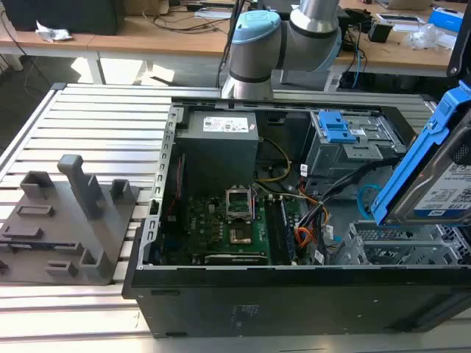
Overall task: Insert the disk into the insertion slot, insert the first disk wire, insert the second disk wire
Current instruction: 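Insert the disk into the insertion slot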
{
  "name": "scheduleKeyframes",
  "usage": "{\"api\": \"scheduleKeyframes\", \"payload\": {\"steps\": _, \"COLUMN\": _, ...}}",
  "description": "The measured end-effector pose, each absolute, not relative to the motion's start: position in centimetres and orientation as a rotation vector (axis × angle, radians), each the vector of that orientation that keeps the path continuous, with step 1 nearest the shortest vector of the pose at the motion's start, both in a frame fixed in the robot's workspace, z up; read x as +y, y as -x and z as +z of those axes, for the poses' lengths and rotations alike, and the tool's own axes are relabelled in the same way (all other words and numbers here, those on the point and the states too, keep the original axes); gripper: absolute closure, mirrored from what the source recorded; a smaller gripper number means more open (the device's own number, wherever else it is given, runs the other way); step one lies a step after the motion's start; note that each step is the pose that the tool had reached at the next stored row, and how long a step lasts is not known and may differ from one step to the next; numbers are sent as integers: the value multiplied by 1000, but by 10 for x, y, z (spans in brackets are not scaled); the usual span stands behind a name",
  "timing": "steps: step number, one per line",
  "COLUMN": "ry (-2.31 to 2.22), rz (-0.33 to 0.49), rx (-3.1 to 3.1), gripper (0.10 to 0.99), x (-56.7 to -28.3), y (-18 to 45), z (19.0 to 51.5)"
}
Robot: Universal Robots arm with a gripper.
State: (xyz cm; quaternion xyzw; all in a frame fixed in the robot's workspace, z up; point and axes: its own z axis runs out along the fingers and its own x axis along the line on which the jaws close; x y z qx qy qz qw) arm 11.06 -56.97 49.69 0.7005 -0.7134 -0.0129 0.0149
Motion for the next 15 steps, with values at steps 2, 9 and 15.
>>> {"api": "scheduleKeyframes", "payload": {"steps": 2, "ry": -2180, "rz": -40, "rx": -2220, "gripper": 725, "x": -570, "y": -111, "z": 493}}
{"api": "scheduleKeyframes", "payload": {"steps": 9, "ry": -2180, "rz": -40, "rx": -2220, "gripper": 725, "x": -570, "y": -111, "z": 486}}
{"api": "scheduleKeyframes", "payload": {"steps": 15, "ry": -2180, "rz": -40, "rx": -2220, "gripper": 725, "x": -570, "y": -111, "z": 481}}
